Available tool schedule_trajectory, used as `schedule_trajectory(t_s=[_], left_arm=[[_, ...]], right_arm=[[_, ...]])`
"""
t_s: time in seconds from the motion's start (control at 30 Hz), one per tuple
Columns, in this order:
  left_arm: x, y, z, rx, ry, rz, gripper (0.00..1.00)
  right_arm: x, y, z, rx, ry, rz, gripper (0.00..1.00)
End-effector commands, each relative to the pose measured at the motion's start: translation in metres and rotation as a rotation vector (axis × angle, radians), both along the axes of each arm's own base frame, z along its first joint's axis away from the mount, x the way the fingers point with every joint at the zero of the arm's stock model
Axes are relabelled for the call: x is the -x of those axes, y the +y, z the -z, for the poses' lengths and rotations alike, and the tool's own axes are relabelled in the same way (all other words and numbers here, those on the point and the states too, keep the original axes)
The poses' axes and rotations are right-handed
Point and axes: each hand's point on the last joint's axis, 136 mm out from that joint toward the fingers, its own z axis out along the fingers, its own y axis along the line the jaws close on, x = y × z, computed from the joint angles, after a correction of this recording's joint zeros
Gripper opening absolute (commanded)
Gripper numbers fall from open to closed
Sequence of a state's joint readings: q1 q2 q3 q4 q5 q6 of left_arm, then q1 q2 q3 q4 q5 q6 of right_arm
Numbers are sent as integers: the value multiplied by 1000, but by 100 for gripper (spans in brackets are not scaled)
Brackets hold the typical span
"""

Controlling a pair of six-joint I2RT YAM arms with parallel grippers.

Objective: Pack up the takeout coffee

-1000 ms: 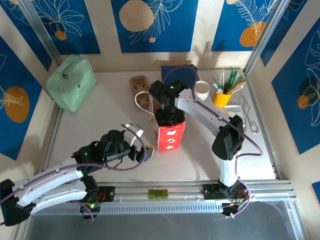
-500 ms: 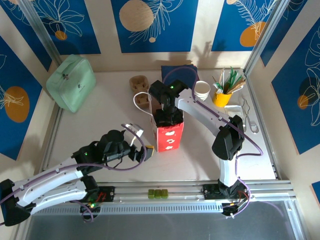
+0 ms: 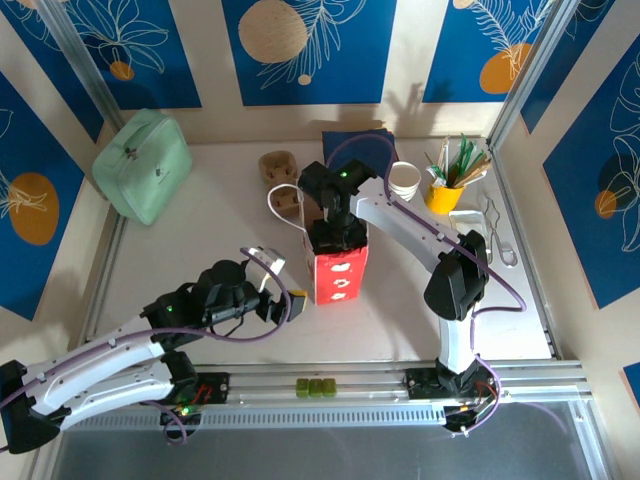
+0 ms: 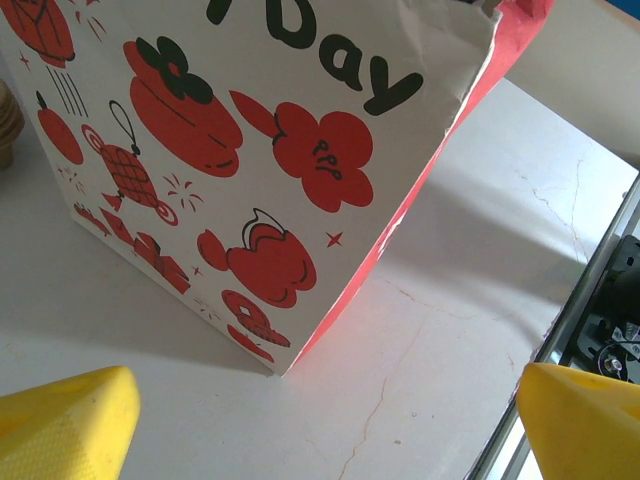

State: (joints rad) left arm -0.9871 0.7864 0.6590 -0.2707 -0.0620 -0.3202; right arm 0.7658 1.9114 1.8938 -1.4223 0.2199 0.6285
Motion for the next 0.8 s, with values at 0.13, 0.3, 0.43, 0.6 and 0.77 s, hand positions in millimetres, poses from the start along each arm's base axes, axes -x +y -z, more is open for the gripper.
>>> schedule_trajectory(t_s=[0.13,0.3,0.43,0.6,0.77], left_arm=[[1,3,-2,14,-8,-15,97],[1,4,-1,12,-6,-20,97],[1,5,-1,12,-6,-21,97],[1,5,-1,13,-4,-21,97],[1,5,-1,16,-4,-23,97]], right_arm=[[9,4,-2,-7,35,-19,64],[9,5,1,-9,38,-14,64],[9,7,3,-15,39,-14,64],[8,7,7,-13,40,-13,64],[8,5,10,0,47,-15,64]])
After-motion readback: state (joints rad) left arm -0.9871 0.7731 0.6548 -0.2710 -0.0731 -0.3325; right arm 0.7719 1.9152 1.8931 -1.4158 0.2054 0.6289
